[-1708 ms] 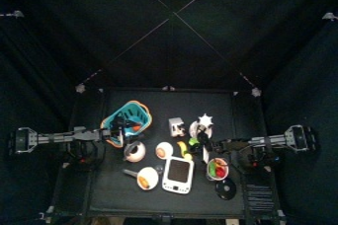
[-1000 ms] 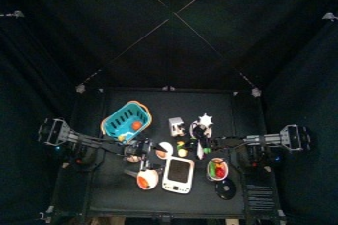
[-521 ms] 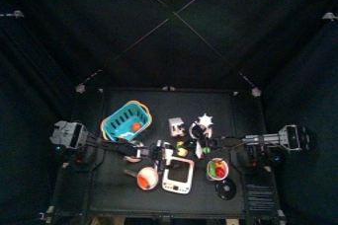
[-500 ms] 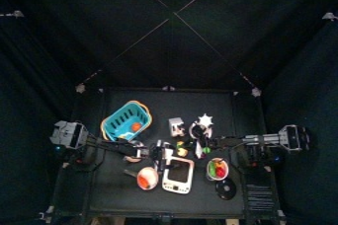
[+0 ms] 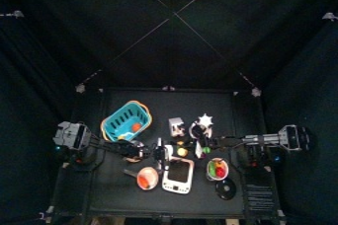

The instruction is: Peel off leaf from corn

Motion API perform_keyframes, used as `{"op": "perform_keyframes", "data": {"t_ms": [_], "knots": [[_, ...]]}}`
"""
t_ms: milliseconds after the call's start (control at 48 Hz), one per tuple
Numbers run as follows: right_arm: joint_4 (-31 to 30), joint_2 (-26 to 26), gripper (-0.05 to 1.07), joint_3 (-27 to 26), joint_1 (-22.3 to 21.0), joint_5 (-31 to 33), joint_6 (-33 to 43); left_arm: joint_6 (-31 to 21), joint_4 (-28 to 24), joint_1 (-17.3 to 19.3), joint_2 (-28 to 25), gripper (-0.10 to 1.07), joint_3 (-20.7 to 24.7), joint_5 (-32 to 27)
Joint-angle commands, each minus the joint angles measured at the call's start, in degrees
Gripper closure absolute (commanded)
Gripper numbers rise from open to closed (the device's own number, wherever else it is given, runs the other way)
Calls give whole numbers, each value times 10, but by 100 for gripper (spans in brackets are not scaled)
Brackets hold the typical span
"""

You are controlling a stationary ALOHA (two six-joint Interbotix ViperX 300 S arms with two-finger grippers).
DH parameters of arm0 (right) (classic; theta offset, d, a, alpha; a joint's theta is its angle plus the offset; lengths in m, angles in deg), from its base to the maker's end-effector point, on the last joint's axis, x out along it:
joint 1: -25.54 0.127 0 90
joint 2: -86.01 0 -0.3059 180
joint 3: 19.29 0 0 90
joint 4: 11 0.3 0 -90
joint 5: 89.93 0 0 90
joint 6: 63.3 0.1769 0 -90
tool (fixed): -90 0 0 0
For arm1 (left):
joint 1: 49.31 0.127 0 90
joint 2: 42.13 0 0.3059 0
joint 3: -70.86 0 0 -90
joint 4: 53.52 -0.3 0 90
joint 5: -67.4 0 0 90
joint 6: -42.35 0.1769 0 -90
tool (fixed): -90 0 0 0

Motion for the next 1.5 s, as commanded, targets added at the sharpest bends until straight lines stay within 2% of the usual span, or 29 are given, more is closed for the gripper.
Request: {"op": "perform_keyframes", "data": {"t_ms": [0, 354, 833, 1062, 1167, 1208, 1312, 1479], "knots": [[1, 6, 59, -16, -2, -5, -1, -3, 3, 1, 3, -5, 17, 4], [1, 6, 59, -17, -5, -5, -1, -2, 13, -23, -18, -5, 33, 1], [16, 6, 59, -19, -6, -6, -1, -1, 12, -24, -31, -5, 34, -35], [17, 6, 60, -18, -6, -10, -2, -1, 12, -21, -28, 4, 31, -35], [11, 6, 60, -15, -10, -10, -7, -1, 13, -23, -8, 10, 21, -31], [5, 6, 60, -15, -11, -10, -10, -4, 14, -24, 4, 11, 17, -28], [-55, 9, 60, -12, -11, -10, -17, -10, 39, -27, 28, 11, 5, -18], [-149, 12, 60, -11, -8, -9, -23, -27, 147, -66, 74, 11, -17, 13]]}}
